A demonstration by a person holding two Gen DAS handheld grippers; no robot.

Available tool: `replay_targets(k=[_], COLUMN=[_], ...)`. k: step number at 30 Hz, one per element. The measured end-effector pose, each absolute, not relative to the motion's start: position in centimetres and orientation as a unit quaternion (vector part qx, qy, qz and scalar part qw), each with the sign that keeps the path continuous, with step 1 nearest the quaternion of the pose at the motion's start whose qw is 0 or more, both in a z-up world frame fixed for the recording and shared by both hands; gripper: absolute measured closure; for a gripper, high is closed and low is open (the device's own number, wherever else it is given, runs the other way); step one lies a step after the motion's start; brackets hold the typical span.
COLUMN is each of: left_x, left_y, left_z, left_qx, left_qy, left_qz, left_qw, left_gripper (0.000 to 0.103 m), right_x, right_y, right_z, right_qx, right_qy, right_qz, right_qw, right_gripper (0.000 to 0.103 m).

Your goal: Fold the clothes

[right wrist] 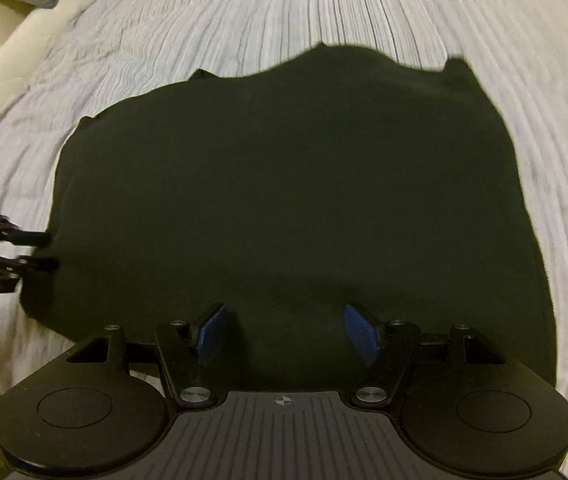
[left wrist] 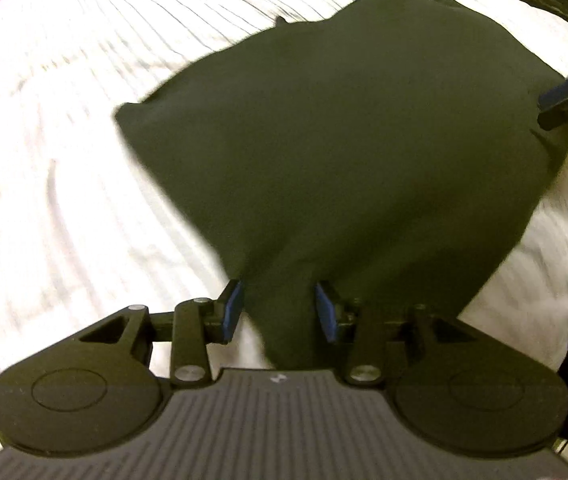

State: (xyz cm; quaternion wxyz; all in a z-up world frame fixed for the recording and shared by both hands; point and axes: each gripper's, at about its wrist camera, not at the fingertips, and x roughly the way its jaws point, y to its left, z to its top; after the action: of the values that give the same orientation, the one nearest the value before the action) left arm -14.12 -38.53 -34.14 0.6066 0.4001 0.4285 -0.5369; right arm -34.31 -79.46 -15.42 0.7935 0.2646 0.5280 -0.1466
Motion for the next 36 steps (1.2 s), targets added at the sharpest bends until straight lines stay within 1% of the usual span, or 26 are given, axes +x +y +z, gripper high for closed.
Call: replay_targets(k=[3,6,7,10,12,14,16,19,21,22,23,24,25,26,27,34,36], left_x=[-12.5,-11.7,-11.5,-11.2,-11.2,-11.6,-12.3,-13.0,-13.4,-13.6,-13.9,-14.1,-14.4,-14.8,-15.2,-17.2,-17.3], left_y=[-35.8,-33.3,-32.6,-31.2,-30.7,-30.3,-29.9,-29.7,-29.4,-29.3,-29.3,-29.3,-29.3,-29.4,-29.5,-30.8,-31.4], left_z=[-32.9,-31.9,-31.7,-31.3,-31.4,-31.6,-31.8,-32.6,-32.8,-32.9,-33.0,-33.2,-33.5,-33.8,-34.2,-37.1,-37.8], left_qx=[0.409,0.417,0.420,0.422,0.424,0.440,0.461,0.489,0.498,0.502,0.504,0.507,0.515,0.528,0.540,0.603,0.609], left_qy=[0.411,0.392,0.383,0.365,0.350,0.325,0.294,0.255,0.235,0.223,0.210,0.194,0.174,0.151,0.129,-0.018,-0.054], left_qz=[-0.538,-0.544,-0.548,-0.562,-0.575,-0.592,-0.609,-0.625,-0.630,-0.633,-0.636,-0.642,-0.646,-0.649,-0.653,-0.672,-0.673], left_qw=[0.612,0.614,0.614,0.611,0.605,0.592,0.575,0.553,0.547,0.546,0.545,0.542,0.536,0.526,0.515,0.430,0.417], left_gripper=[0.067,0.067,0.067,0.066,0.063,0.056,0.054,0.051,0.047,0.041,0.036,0.034,0.030,0.027,0.027,0.027,0.025], right_x=[-32.3,-29.9,-29.1,-26.2,-24.8,-23.9,-23.3,-23.0,-22.9,-23.0,-23.1,-23.1,-23.1,-23.1,-23.0,-23.7,-24.0], right_y=[-74.9,-68.2,-65.9,-59.1,-55.7,-53.3,-51.6,-50.9,-50.8,-50.8,-51.0,-51.4,-51.9,-52.6,-53.2,-55.9,-56.7], right_z=[-14.1,-13.4,-13.4,-14.9,-15.9,-17.4,-19.2,-21.0,-21.8,-21.8,-21.7,-21.4,-21.0,-20.5,-19.9,-14.9,-13.7], right_qx=[0.209,0.131,0.102,0.008,-0.056,-0.114,-0.162,-0.205,-0.226,-0.230,-0.231,-0.223,-0.211,-0.192,-0.173,-0.075,-0.044], right_qy=[0.531,0.534,0.535,0.537,0.533,0.533,0.537,0.535,0.532,0.529,0.524,0.523,0.523,0.523,0.522,0.504,0.499], right_qz=[-0.124,-0.062,-0.037,0.025,0.055,0.076,0.089,0.099,0.103,0.104,0.099,0.092,0.085,0.084,0.084,0.057,0.046], right_qw=[0.812,0.833,0.838,0.843,0.843,0.835,0.823,0.813,0.810,0.810,0.814,0.818,0.821,0.826,0.831,0.858,0.864], right_gripper=[0.034,0.032,0.028,0.028,0.028,0.028,0.028,0.028,0.028,0.029,0.036,0.060,0.080,0.087,0.092,0.097,0.098])
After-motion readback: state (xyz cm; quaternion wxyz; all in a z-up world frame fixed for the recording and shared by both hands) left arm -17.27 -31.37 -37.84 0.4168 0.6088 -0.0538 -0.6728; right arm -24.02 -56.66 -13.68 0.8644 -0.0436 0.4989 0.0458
